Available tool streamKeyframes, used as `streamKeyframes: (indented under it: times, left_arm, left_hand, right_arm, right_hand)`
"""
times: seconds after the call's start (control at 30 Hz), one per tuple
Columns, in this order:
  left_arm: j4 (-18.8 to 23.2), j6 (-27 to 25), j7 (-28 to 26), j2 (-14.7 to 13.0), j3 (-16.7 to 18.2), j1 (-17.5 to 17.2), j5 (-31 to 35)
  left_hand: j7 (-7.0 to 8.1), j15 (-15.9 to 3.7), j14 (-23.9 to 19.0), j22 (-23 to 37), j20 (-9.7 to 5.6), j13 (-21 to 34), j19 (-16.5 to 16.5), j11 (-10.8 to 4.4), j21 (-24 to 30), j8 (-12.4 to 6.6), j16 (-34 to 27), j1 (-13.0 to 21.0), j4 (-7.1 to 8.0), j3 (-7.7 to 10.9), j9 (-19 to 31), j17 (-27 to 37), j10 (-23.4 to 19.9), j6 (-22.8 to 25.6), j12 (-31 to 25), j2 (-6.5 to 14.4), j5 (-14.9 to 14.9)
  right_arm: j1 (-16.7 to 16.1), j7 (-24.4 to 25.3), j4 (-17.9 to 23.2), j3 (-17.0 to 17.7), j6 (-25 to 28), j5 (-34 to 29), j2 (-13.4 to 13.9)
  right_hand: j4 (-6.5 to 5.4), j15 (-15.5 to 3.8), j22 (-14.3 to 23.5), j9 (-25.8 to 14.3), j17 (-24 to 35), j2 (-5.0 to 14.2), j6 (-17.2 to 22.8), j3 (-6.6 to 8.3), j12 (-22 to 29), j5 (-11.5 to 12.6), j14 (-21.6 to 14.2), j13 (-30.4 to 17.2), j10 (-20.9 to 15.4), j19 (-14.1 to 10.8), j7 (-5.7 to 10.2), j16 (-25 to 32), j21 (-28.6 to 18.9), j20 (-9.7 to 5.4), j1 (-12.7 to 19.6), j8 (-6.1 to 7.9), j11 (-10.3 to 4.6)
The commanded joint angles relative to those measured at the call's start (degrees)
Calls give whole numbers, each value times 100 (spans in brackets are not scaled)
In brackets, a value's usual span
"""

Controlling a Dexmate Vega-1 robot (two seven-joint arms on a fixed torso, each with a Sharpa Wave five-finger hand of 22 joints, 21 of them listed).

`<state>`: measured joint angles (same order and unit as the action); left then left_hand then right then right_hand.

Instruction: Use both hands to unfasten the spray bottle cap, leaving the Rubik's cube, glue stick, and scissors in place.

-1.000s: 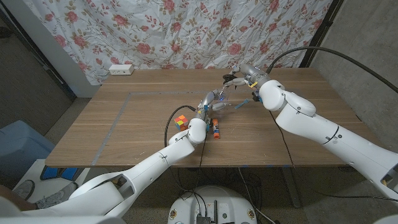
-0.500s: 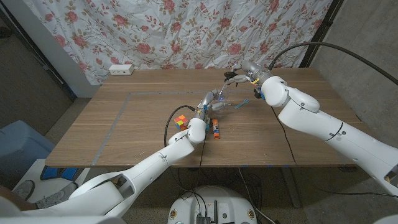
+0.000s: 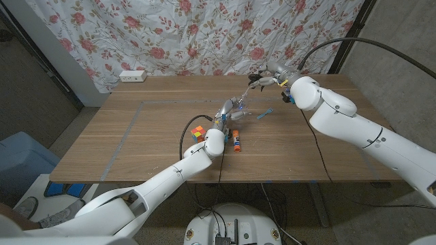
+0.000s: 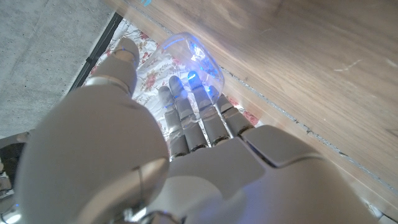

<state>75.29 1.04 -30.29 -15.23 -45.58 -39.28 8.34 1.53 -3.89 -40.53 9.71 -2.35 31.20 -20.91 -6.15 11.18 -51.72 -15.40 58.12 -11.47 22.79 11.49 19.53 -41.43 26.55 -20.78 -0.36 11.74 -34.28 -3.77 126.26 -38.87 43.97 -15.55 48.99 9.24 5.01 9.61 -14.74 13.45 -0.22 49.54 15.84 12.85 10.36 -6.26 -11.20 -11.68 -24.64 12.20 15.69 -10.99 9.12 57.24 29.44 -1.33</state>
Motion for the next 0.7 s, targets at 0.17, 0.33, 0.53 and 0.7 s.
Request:
streamKeyframes:
  times: [0.17, 0.33, 0.53, 0.7]
  left_arm:
    - [-138, 134, -52, 4, 2, 77, 46]
    - [-138, 154, -53, -2, 17, 60, 27]
    - [-85, 176, -93, -41, 53, -2, 17]
    - [-18, 167, -134, -79, 95, -71, 4]
  left_hand:
    - [-12, -565, -53, 17, -199, 26, -57, -96, 0, -13, -11, -592, 152, 201, 3, 31, -185, 144, 25, 653, -5]
    - [-3, -563, -47, 17, -205, 26, -54, -106, -1, -11, -2, -601, 154, 199, 4, 26, -185, 143, 28, 643, -6]
    - [-4, -570, -46, 17, -213, 26, -49, -118, -3, -10, 10, -614, 160, 200, 4, 15, -183, 144, 33, 635, -6]
    - [0, -566, -32, 17, -215, 18, -46, -112, -4, -7, 31, -627, 163, 202, 3, -3, -181, 143, 42, 622, -6]
  right_arm:
    - [96, -164, 166, 181, 78, 190, 251]
    - [99, -171, 238, 245, 75, 228, 344]
    - [58, -147, 334, 305, 40, 214, 457]
    - [34, -150, 410, 367, 56, 241, 518]
  right_hand:
    - [-20, -3, 7, -8, 22, 28, 50, 17, -22, 33, -31, -4, -54, -32, -3, 14, 4, 49, 55, 44, -7]
    - [-22, -8, 7, -3, 23, 36, 68, 20, -29, 36, -31, -5, -59, -33, -12, 13, 5, 51, 59, 53, -8]
    - [-21, -10, 6, 2, 23, 42, 87, 21, -32, 39, -45, -5, -78, -42, -8, 17, 4, 59, 64, 63, -20]
    - [-23, -22, 6, 5, 24, 49, 84, 23, -35, 41, -48, -5, -89, -42, -12, 18, 6, 60, 66, 64, -18]
